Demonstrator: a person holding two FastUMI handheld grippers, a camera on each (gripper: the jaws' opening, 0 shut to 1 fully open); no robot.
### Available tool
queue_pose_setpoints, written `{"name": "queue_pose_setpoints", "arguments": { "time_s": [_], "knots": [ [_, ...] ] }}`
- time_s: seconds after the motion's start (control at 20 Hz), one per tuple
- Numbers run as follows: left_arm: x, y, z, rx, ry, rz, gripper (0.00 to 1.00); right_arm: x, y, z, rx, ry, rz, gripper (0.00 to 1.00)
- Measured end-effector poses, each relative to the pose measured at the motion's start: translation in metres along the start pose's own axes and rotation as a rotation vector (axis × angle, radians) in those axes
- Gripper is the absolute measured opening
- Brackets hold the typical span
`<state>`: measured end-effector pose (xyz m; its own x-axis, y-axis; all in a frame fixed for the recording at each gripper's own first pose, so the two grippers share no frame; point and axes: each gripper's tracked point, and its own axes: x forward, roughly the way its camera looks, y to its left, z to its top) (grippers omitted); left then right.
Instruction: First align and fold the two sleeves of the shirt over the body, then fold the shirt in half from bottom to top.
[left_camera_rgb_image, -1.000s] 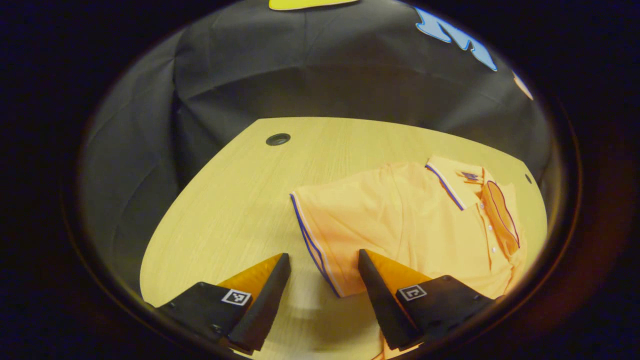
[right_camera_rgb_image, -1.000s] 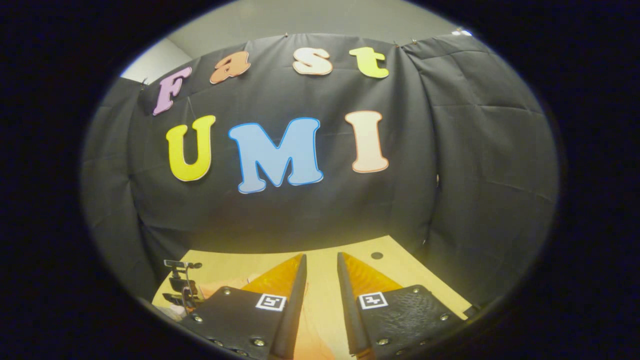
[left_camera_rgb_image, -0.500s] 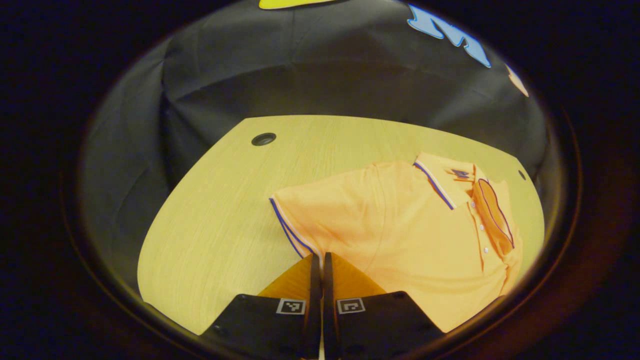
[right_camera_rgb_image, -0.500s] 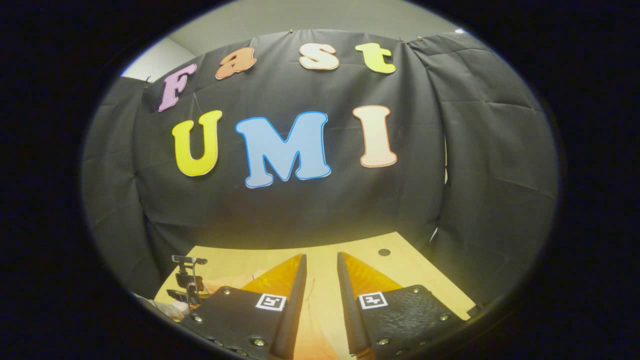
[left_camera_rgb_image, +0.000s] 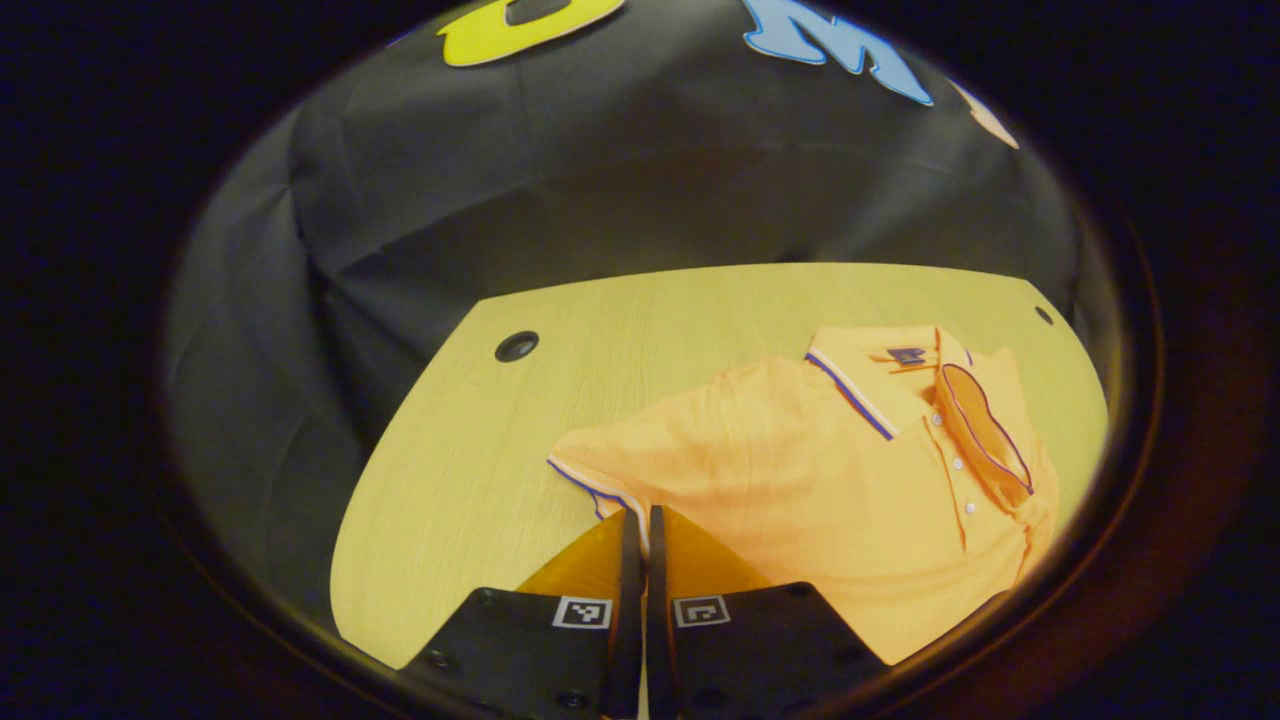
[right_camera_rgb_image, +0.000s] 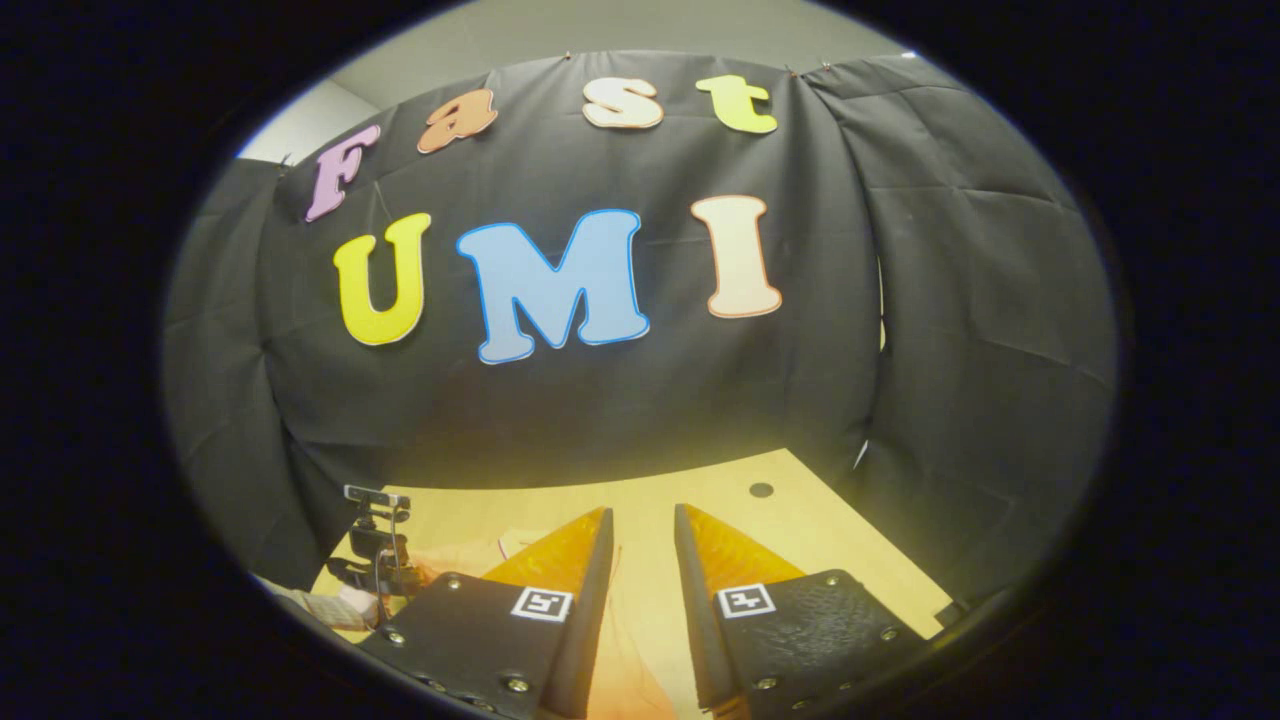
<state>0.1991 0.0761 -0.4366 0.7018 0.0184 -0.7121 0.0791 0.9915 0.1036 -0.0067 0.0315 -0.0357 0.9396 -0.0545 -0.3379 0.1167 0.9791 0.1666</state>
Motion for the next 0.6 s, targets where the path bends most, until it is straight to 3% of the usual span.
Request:
{"name": "queue_pose_setpoints", "arguments": {
  "time_s": [0.3, 0.6],
  "knots": [
    [-0.015, -0.056, 0.041, 0.134, -0.088, -0.087, 0.10, 0.001, -0.004, -0.003, 0.017, -0.001, -0.005, 0.39],
    [-0.045, -0.149, 0.060, 0.224, -0.146, -0.240, 0.08, -0.004, -0.016, -0.009, 0.034, 0.004, -0.032, 0.39]
  ]
}}
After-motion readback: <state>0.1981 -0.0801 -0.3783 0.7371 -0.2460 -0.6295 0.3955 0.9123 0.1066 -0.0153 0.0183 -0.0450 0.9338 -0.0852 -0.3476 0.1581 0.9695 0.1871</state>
